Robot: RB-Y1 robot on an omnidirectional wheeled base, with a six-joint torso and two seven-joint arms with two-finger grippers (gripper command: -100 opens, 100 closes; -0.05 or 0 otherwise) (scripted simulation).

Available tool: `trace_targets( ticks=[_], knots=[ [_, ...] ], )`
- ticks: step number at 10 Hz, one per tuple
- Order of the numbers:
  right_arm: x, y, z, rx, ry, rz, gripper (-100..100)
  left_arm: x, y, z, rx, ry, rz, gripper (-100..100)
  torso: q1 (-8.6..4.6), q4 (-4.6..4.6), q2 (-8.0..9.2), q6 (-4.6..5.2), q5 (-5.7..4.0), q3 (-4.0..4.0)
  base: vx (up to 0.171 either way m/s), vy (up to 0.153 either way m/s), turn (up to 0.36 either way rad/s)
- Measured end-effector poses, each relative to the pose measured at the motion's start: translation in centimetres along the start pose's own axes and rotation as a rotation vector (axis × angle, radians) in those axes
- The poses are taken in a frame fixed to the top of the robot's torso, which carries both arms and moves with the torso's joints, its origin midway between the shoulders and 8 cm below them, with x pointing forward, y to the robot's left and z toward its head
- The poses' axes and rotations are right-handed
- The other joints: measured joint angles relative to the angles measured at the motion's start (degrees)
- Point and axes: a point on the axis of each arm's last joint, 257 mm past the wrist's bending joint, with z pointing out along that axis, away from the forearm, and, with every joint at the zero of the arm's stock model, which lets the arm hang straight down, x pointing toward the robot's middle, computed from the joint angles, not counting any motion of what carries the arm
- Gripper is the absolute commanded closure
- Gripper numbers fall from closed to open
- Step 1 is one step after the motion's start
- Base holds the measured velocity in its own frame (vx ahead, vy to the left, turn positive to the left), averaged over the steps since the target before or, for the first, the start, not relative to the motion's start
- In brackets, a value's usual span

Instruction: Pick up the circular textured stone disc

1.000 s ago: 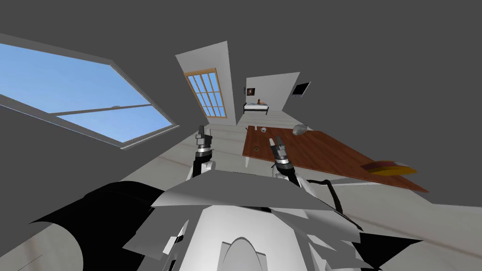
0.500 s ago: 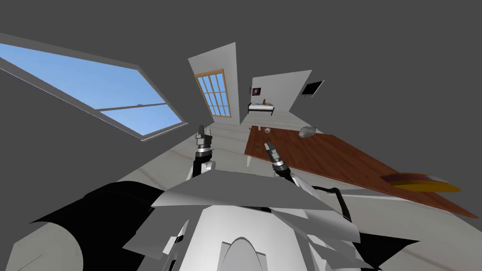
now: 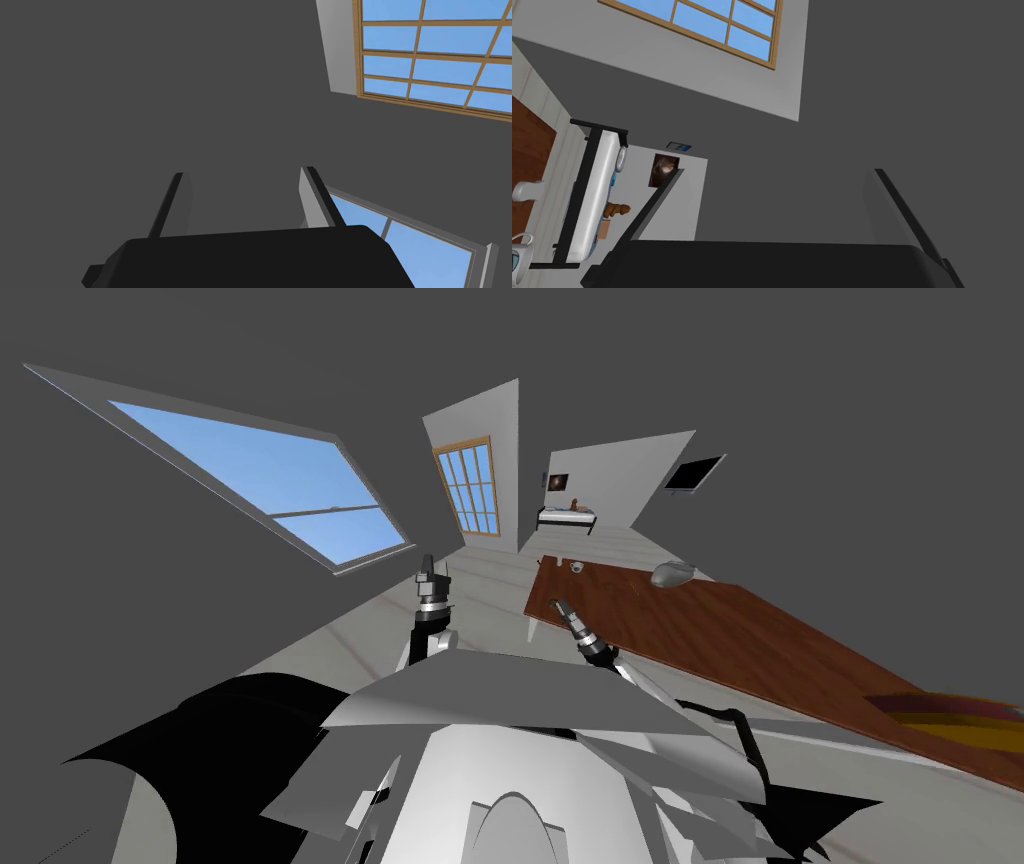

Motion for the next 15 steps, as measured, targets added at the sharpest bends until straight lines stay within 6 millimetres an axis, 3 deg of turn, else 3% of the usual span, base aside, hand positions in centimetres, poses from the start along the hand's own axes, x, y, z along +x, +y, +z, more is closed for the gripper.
trace_targets(
  ticks=[5, 7, 12, 15],
  knots=[
    [4.3, -5.2, -3.3, 0.106, 0.189, -0.049, -100, 0.0, 0.0, 0.0, 0.0, 0.0, 0.0, 0, -0.02, 0.01, 0.05, -0.04, 0.0, 0.03, -0.045, -0.018, 0.194],
    [4.9, -6.9, -4.6, 0.145, 0.224, -0.056, -100, 0.0, 0.0, 0.0, 0.0, 0.0, 0.0, 0, 0.01, -0.01, -0.05, 0.04, 0.0, -0.03, -0.021, -0.006, 0.123],
    [7.8, -11.6, -9.7, 0.246, 0.409, -0.109, -100, 0.0, 0.0, 0.0, 0.0, 0.0, 0.0, 0, -0.02, 0.02, 0.05, -0.03, 0.0, 0.03, -0.049, -0.014, 0.219],
    [8.1, -14.7, -13.4, 0.321, 0.508, -0.138, -100, 0.0, 0.0, 0.0, 0.0, 0.0, 0.0, 0, 0.0, 0.01, 0.03, 0.05, 0.0, 0.02, -0.055, -0.006, 0.265]
  ],
)
